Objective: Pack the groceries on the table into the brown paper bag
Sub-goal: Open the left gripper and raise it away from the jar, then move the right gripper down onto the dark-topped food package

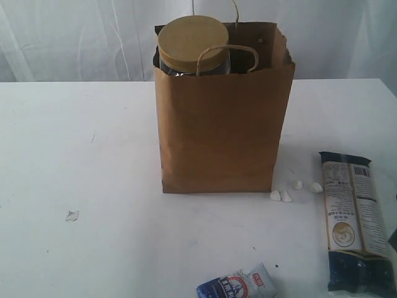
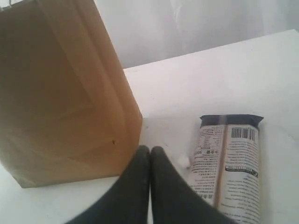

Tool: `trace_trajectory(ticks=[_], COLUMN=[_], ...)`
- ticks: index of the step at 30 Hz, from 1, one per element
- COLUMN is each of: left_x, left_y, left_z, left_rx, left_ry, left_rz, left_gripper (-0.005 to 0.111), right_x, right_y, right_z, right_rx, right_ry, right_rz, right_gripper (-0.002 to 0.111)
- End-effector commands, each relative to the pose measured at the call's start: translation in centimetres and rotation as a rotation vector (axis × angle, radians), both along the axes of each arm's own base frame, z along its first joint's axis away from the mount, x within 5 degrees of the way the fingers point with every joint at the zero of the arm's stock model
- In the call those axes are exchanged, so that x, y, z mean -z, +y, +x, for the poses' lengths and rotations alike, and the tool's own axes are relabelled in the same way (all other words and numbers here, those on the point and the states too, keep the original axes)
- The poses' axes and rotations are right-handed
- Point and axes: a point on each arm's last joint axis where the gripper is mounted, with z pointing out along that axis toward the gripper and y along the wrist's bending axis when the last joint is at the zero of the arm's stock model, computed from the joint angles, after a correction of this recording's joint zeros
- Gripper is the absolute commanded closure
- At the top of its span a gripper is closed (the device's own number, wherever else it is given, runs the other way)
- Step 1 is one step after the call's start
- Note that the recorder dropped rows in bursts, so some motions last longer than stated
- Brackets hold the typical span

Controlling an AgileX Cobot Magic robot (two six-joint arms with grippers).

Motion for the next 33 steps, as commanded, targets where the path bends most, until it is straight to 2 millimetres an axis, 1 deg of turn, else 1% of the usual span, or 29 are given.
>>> trace_trajectory(ticks=[1,2,4,6,8,9,10,11,13,15,17,19,20,21,23,24,26,28,29,31,33], left_x=[6.7,8.4,11.9,14.4,16.0,16.8,17.5,17.9,18.7,19.2,18.6,17.8,17.4,17.2,17.2,17.6,18.6,19.9,20.4,20.9,21.0], left_y=[-0.3,-0.1,0.3,1.3,2.5,3.1,3.7,4.2,5.0,5.3,5.4,5.1,5.0,4.9,4.9,5.2,5.7,6.1,6.1,5.9,5.1], left_z=[-3.1,-3.9,-5.0,-6.4,-7.9,-8.6,-9.4,-10.0,-11.4,-12.4,-13.7,-15.0,-15.7,-16.4,-17.6,-18.4,-19.4,-20.4,-20.6,-20.5,-19.8], left_rx=[0.106,0.097,0.077,0.029,-0.051,-0.095,-0.142,-0.185,-0.264,-0.306,-0.317,-0.297,-0.286,-0.284,-0.307,-0.352,-0.45,-0.557,-0.576,-0.546,-0.42], left_ry=[-0.004,0.029,0.095,0.111,0.108,0.105,0.098,0.083,0.048,0.011,-0.069,-0.16,-0.203,-0.236,-0.262,-0.248,-0.177,-0.073,-0.049,-0.064,-0.127], left_rz=[-0.074,-0.102,-0.137,-0.197,-0.251,-0.272,-0.294,-0.31,-0.349,-0.377,-0.378,-0.376,-0.376,-0.364,-0.346,-0.346,-0.375,-0.417,-0.433,-0.455,-0.455], left_gripper=[0.107,0.107,0.107,0.107,0.107,0.107,0.107,0.107,0.107,0.107,0.107,0.107,0.107,0.107,0.107,0.107,0.107,0.107,0.107,0.107,0.107], right_x=[-1.6,-2.5,-5.0,-8.3,-11.5,-12.6,-13.3,-13.5,-13.0,-11.7,-9.9,-7.7,-6.8,-5.5,-4.3,-3.7,-3.4,-3.6,-3.6,-3.7,-3.4], right_y=[0.0,0.1,0.1,-0.2,-0.9,-1.5,-2.1,-2.6,-3.6,-3.9,-3.7,-3.4,-3.3,-3.0,-2.5,-2.1,-1.6,-1.4,-1.4,-1.4,-1.3], right_z=[0.3,0.4,0.6,0.9,1.3,1.8,2.5,3.2,5.6,8.0,10.6,12.6,13.3,14.0,14.7,15.2,16.2,17.3,17.7,18.4,18.6], right_rx=[-0.001,-0.006,-0.016,0.012,0.091,0.154,0.216,0.27,0.35,0.348,0.293,0.22,0.183,0.114,0.017,-0.022,-0.059,-0.07,-0.076,-0.098,-0.111], right_ry=[-0.05,-0.081,-0.168,-0.257,-0.287,-0.258,-0.213,-0.16,-0.008,0.136,0.286,0.483,0.575,0.721,0.884,0.955,0.981,0.94,0.916,0.867,0.859], right_rz=[0.017,0.009,-0.054,-0.158,-0.216,-0.23,-0.246,-0.267,-0.362,-0.438,-0.47,-0.499,-0.509,-0.523,-0.519,-0.478,-0.429,-0.418,-0.43,-0.468,-0.485], right_gripper=[0.108,0.108,0.108,0.108,0.108,0.108,0.108,0.108,0.108,0.108,0.108,0.108,0.108,0.108,0.108,0.108,0.108,0.108,0.108,0.104,0.093])
